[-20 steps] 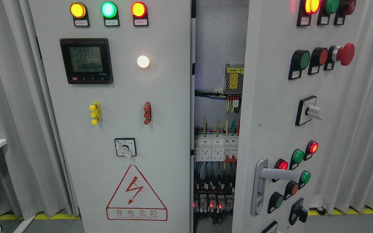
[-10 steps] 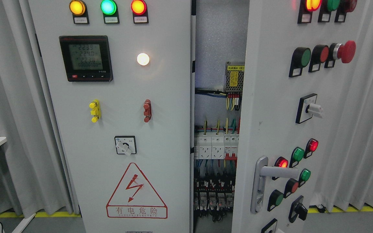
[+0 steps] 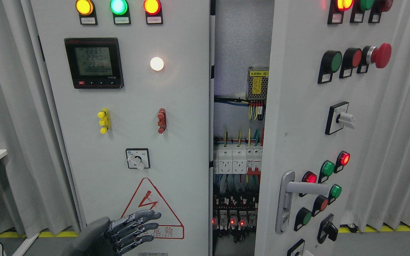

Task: Open door with both hands
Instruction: 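Raise the left hand and reach into the gap beside the button-covered door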

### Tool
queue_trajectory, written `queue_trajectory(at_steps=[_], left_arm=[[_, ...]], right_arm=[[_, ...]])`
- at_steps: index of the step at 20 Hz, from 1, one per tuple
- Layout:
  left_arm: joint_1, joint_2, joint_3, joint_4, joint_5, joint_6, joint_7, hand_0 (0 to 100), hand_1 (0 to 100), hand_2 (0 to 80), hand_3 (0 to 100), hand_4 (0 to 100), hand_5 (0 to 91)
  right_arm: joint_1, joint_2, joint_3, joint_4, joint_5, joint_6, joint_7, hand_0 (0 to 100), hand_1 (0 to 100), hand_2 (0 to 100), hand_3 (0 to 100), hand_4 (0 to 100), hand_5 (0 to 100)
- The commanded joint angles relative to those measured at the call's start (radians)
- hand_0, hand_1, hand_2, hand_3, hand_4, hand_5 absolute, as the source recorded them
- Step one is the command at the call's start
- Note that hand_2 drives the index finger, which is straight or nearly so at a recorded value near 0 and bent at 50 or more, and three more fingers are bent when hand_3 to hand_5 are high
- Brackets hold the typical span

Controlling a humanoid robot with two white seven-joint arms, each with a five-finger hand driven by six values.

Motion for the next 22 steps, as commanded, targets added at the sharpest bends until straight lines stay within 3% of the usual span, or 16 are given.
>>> queue_trajectory(at_steps=[1,8,13,17,22], left_arm=[[-0.213,-0.038,0.024,-0.058,0.104,0.105,0.001,30,0,2.8,3,3,0.0],[-0.431,-0.108,0.015,0.052,0.108,0.225,0.009,30,0,2.8,3,3,0.0],[-0.606,-0.208,-0.068,0.239,0.105,0.257,0.118,30,0,2.8,3,3,0.0],[-0.670,-0.233,-0.159,0.293,0.117,0.254,0.098,30,0,2.8,3,4,0.0],[-0.745,-0.283,-0.224,0.394,0.154,0.255,0.021,30,0,2.7,3,4,0.0]], right_arm=[[-0.028,0.000,0.000,0.026,-0.008,-0.002,0.000,22,0,0,0,0,0],[-0.029,0.000,0.000,0.026,-0.008,0.000,0.000,22,0,0,0,0,0],[-0.029,0.000,0.000,0.026,-0.008,0.000,0.000,22,0,0,0,0,0],[-0.029,0.000,0.000,0.026,-0.008,0.000,-0.001,22,0,0,0,0,0],[-0.029,0.000,0.000,0.026,-0.008,0.000,0.000,22,0,0,0,0,0]])
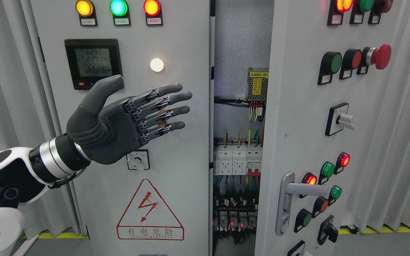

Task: Open door with both hands
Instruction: 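Raise the left hand and reach into the gap beside the button-covered door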

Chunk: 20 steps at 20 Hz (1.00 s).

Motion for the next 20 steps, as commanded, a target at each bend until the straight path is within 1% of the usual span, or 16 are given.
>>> queue_trajectory(at_steps=[1,3,5,7,10,11,13,14,16,18,20], left_arm=[[-0.138,-0.100,-0.153,0.215,0.072,-0.003,-0.029,30,0,2.7,3,4,0.0],[-0.187,-0.092,-0.193,0.263,0.150,-0.008,-0.029,30,0,2.7,3,4,0.0],[-0.225,-0.079,-0.263,0.277,0.187,-0.020,-0.029,30,0,2.7,3,4,0.0],[-0.236,-0.077,-0.334,0.286,0.197,-0.058,-0.029,30,0,2.7,3,4,0.0],[-0.276,-0.062,-0.473,0.291,0.203,-0.145,-0.029,30,0,2.7,3,4,0.0],[-0.293,-0.060,-0.519,0.303,0.216,-0.179,-0.029,30,0,2.7,3,4,0.0],[-0.327,-0.059,-0.588,0.326,0.265,-0.225,-0.029,30,0,2.7,3,3,0.0],[-0.348,-0.056,-0.621,0.329,0.290,-0.247,-0.029,30,0,2.7,3,3,0.0],[-0.377,-0.043,-0.680,0.327,0.318,-0.290,-0.028,30,0,2.8,3,3,0.0],[-0.406,-0.040,-0.736,0.324,0.329,-0.325,-0.028,30,0,2.8,3,3,0.0],[-0.416,-0.040,-0.757,0.324,0.336,-0.339,-0.028,30,0,2.8,3,3,0.0]], right_arm=[[-0.029,0.000,0.000,0.026,-0.008,0.000,0.000,22,0,0,0,0,0],[-0.029,0.000,0.000,0.026,-0.006,0.000,0.000,22,0,0,0,0,0],[-0.029,0.000,0.000,0.026,-0.008,0.000,0.000,22,0,0,0,0,0],[-0.029,0.000,0.000,0.026,-0.008,-0.002,-0.001,22,0,0,0,0,0],[-0.029,0.000,0.000,0.026,-0.008,-0.002,0.000,22,0,0,0,0,0],[-0.029,0.000,0.000,0.026,-0.008,0.000,0.000,22,0,0,0,0,0],[-0.029,0.000,0.000,0.026,-0.008,-0.002,0.000,22,0,0,0,0,0],[-0.029,0.000,0.000,0.026,-0.008,0.000,0.000,22,0,0,0,0,0],[-0.029,0.000,0.000,0.026,-0.008,0.000,0.000,22,0,0,0,0,0],[-0.029,0.000,0.000,0.026,-0.008,-0.002,0.000,22,0,0,0,0,0],[-0.029,0.000,0.000,0.026,-0.008,0.000,0.000,22,0,0,0,0,0]])
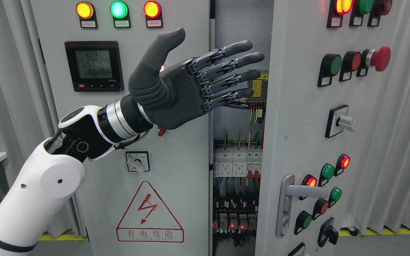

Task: Open door with both hands
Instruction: 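Raise the left hand and reach into the gap beside the button-covered door, then push the inner edge of the button-covered door away with the left hand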

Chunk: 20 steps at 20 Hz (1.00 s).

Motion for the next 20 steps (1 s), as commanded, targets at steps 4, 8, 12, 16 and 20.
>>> queue_trajectory(at_steps=[4,8,12,16,20], left_arm=[[-0.091,0.002,-0.325,0.068,0.054,-0.041,0.003,30,0,2.8,3,3,0.0],[-0.112,-0.005,-0.353,0.071,0.056,-0.061,0.003,30,0,2.8,3,3,0.0],[-0.134,-0.009,-0.358,0.070,0.089,-0.065,0.005,30,0,2.8,3,4,0.0],[-0.163,-0.009,-0.399,0.062,0.095,-0.092,0.008,30,0,2.8,3,4,0.0],[-0.229,-0.011,-0.506,0.059,0.160,-0.181,0.015,30,0,2.8,3,4,0.0]], right_arm=[[-0.029,0.000,0.000,0.026,-0.006,0.000,0.000,22,0,0,0,0,0],[-0.029,0.000,0.000,0.026,-0.008,0.000,0.000,22,0,0,0,0,0],[-0.029,0.000,0.000,0.026,-0.006,0.000,0.000,22,0,0,0,0,0],[-0.029,0.000,0.000,0.026,-0.008,0.000,0.000,22,0,0,0,0,0],[-0.029,0.000,0.000,0.026,-0.008,0.000,0.000,22,0,0,0,0,0]])
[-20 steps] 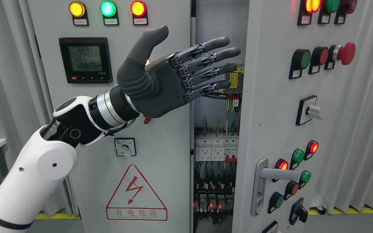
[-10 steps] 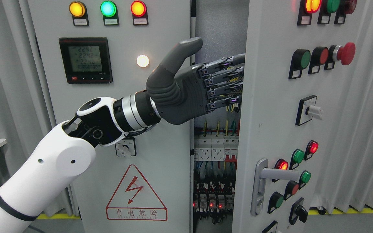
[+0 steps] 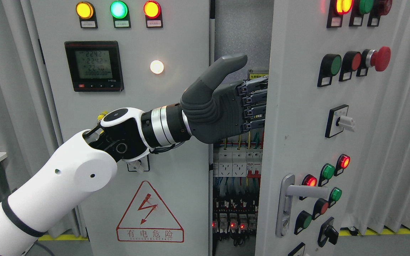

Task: Open door with both hands
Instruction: 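Push the inner edge of the button-covered door away with the left hand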

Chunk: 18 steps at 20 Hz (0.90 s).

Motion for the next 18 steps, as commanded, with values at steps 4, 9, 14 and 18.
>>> queue_trajectory(at_steps=[4,9,14,18], left_arm=[[-0.103,-0.026,-0.240,0.004,0.082,-0.090,0.016,30,0,2.8,3,4,0.0],[-0.124,-0.061,-0.310,0.004,0.082,-0.142,0.017,30,0,2.8,3,4,0.0],[-0.157,-0.083,-0.353,0.003,0.098,-0.184,0.019,30,0,2.8,3,4,0.0],[-0.178,-0.124,-0.369,0.003,0.102,-0.185,0.064,30,0,2.8,3,4,0.0]], right_arm=[[-0.029,0.000,0.000,0.026,-0.008,0.002,-0.002,22,0,0,0,0,0],[-0.029,0.000,0.000,0.026,-0.008,0.002,-0.001,22,0,0,0,0,0],[-0.029,0.000,0.000,0.026,-0.008,0.002,-0.001,22,0,0,0,0,0],[-0.029,0.000,0.000,0.026,-0.006,0.002,-0.001,22,0,0,0,0,0]])
